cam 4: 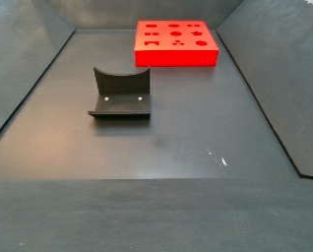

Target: Insert the double-square object.

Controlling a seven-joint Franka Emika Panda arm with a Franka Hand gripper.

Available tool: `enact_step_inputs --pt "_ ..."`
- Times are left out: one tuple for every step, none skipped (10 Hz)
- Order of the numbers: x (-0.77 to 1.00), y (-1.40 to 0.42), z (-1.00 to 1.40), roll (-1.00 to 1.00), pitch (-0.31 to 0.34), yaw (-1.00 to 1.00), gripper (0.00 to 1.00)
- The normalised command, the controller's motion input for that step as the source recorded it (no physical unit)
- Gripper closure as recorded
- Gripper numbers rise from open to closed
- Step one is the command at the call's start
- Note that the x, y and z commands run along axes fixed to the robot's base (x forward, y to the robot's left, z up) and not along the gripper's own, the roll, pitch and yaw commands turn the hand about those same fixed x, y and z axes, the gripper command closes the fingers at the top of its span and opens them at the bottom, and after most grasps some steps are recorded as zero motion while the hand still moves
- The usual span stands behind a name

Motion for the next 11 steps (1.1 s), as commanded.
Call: enact_step_inputs --pt "0.0 0.05 0.0 0.0 0.0 0.0 1.0" --pt "0.0 -0.18 -0.61 0.09 0.0 0.27 1.0" --pt "0.25 -0.38 -0.65 0.3 0.0 0.38 1.0" --pt "0.42 -0.44 -0.11 0.5 -0.091 0.11 1.0" --pt "0.55 -0.22 0.07 0.5 -0.077 0.0 1.0" --pt "0.54 -0.22 0.06 0.5 -0.071 0.0 1.0" --pt "0.44 -0.26 0.04 0.5 -0.014 -0.01 1.0" --pt "0.12 -0.59 -0.13 0.5 0.039 0.0 1.0" --pt "-0.04 -0.53 -0.65 0.0 0.203 0.0 1.0" --pt "-0.06 -0.51 -0.76 0.0 0.236 0.0 1.0" --pt "-0.09 -0.46 -0.78 0.0 0.226 0.02 1.0"
